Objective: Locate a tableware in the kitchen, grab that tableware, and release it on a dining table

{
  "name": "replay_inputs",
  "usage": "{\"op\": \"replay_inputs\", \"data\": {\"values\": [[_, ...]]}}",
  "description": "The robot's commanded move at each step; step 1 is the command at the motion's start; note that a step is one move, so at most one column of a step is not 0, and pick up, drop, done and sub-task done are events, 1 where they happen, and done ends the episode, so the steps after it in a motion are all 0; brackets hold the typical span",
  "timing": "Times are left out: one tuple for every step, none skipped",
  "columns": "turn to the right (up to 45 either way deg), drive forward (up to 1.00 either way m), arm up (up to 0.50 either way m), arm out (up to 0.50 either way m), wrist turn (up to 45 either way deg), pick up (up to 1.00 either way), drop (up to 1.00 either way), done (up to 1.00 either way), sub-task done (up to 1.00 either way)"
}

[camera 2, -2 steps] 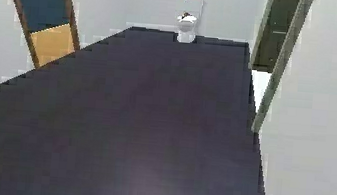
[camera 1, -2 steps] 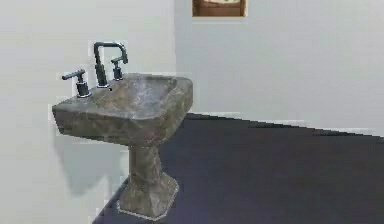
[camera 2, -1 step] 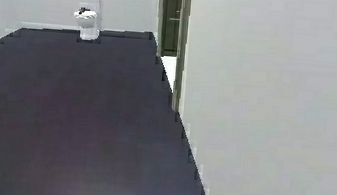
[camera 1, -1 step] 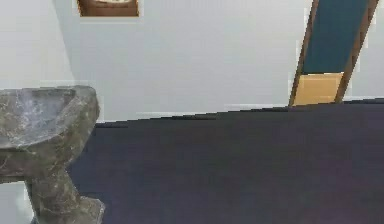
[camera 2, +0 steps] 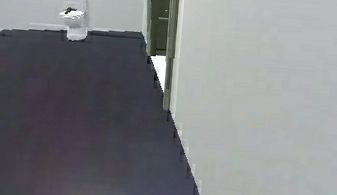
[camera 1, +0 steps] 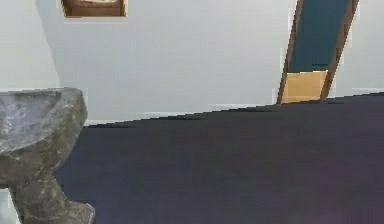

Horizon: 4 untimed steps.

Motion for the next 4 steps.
{"op": "replay_inputs", "data": {"values": [[0.0, 0.1, 0.0, 0.0, 0.0, 0.0, 0.0, 0.0, 0.0], [45.0, 0.0, 0.0, 0.0, 0.0, 0.0, 0.0, 0.0, 0.0], [30.0, 0.0, 0.0, 0.0, 0.0, 0.0, 0.0, 0.0, 0.0], [0.0, 1.0, 0.0, 0.0, 0.0, 0.0, 0.0, 0.0, 0.0]]}}
